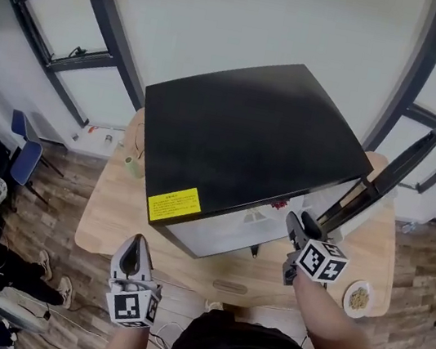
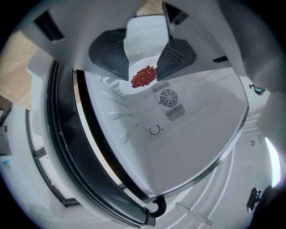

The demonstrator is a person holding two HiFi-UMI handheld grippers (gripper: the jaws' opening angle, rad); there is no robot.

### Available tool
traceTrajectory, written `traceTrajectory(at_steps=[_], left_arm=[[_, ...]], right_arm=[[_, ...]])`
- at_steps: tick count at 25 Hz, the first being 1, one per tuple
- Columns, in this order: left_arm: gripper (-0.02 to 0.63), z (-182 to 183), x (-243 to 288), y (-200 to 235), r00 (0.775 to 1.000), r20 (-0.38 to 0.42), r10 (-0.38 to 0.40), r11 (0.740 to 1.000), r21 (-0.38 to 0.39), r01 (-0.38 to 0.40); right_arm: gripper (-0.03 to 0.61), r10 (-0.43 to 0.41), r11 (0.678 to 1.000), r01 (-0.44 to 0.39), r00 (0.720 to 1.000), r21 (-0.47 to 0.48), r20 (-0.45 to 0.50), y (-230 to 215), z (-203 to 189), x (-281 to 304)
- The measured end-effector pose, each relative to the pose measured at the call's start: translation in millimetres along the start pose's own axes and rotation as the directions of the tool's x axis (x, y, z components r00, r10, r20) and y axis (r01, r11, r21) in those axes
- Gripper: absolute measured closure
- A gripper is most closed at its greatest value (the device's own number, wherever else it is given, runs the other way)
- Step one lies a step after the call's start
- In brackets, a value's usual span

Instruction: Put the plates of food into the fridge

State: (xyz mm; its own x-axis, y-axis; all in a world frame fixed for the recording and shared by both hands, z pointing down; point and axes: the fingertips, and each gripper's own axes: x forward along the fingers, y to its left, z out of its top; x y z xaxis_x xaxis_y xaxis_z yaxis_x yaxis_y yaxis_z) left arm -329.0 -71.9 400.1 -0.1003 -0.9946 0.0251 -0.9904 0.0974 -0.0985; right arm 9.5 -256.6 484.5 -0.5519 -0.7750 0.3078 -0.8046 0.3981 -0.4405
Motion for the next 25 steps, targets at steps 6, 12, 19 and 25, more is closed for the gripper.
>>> traceTrajectory(at_steps=[6, 12, 19, 25], left_arm=[[0.609, 18, -18, -61, 0.999, 0.019, -0.038, 0.998, 0.041, 0.037], [0.609, 32, -15, -146, 0.985, 0.031, -0.172, 0.982, 0.083, 0.169], [0.609, 43, -14, -252, 0.946, 0.031, -0.323, 0.942, 0.102, 0.318], [0.609, 48, -18, -329, 0.906, 0.01, -0.423, 0.902, 0.1, 0.42]], right_arm=[[0.385, 0.129, 0.989, -0.132, 0.991, 0.071, 0.044, -9, -6, -53], [0.387, 0.143, 0.971, -0.163, 0.982, 0.176, 0.122, -58, -19, -124], [0.387, -0.064, 0.944, 0.019, 0.99, 0.329, 0.127, -162, -71, -224], [0.387, -0.347, 0.751, 0.222, 0.934, 0.622, 0.086, -264, -145, -316]])
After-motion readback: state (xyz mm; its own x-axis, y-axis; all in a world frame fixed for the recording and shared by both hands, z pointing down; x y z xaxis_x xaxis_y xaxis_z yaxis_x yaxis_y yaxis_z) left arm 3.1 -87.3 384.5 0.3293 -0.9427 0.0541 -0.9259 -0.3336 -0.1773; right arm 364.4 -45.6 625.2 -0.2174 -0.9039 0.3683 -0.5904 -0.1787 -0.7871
